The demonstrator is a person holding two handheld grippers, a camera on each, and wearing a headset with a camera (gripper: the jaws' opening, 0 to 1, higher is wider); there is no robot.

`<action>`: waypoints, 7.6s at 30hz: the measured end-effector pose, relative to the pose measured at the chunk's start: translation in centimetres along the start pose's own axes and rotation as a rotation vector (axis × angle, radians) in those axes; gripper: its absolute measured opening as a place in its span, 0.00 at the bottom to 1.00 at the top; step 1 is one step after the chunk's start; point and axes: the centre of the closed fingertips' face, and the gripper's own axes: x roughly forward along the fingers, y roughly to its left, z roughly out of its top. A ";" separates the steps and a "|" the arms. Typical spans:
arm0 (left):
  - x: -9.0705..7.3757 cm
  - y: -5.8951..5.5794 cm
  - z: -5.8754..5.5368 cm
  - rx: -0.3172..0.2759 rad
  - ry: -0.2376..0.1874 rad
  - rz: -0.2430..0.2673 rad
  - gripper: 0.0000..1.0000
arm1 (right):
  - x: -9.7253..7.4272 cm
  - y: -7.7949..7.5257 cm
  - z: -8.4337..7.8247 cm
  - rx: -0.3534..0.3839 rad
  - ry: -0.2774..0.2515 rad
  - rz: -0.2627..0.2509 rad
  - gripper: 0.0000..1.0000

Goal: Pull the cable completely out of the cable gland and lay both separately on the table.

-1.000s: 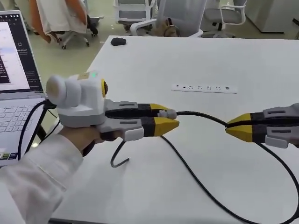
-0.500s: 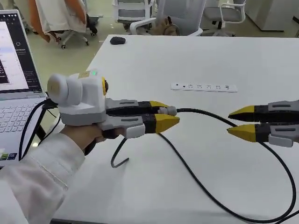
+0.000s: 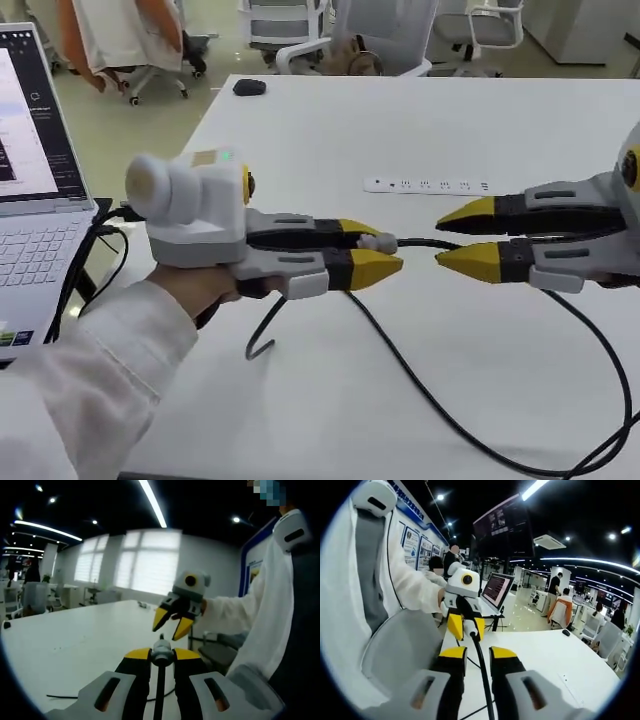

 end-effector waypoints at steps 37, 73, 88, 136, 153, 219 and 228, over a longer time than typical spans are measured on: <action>-0.2 -0.1 -1.5 -0.006 0.043 -0.002 0.18 | 0.7 0.6 -2.3 -0.004 0.050 0.046 0.04; -0.6 -0.1 -1.3 0.000 0.036 0.008 0.18 | -2.8 -0.3 -6.2 0.108 0.108 -0.054 0.05; -0.7 0.1 -1.4 0.002 0.047 0.012 0.18 | -2.4 -1.5 -3.1 0.056 0.036 -0.086 0.17; -1.2 -0.6 -1.0 0.019 0.012 0.063 0.18 | 2.0 1.0 -1.9 -0.038 0.057 0.083 0.05; 1.0 -1.6 -0.4 -0.007 -0.075 0.030 0.18 | -4.6 0.5 -6.0 0.040 0.112 -0.075 0.05; 6.0 -2.2 -2.8 0.032 0.025 -0.051 0.18 | -3.6 1.3 -5.5 -0.042 0.052 -0.008 0.04; 5.2 -1.5 -2.8 0.033 0.026 -0.020 0.18 | -4.0 0.8 -5.8 -0.027 0.045 -0.015 0.04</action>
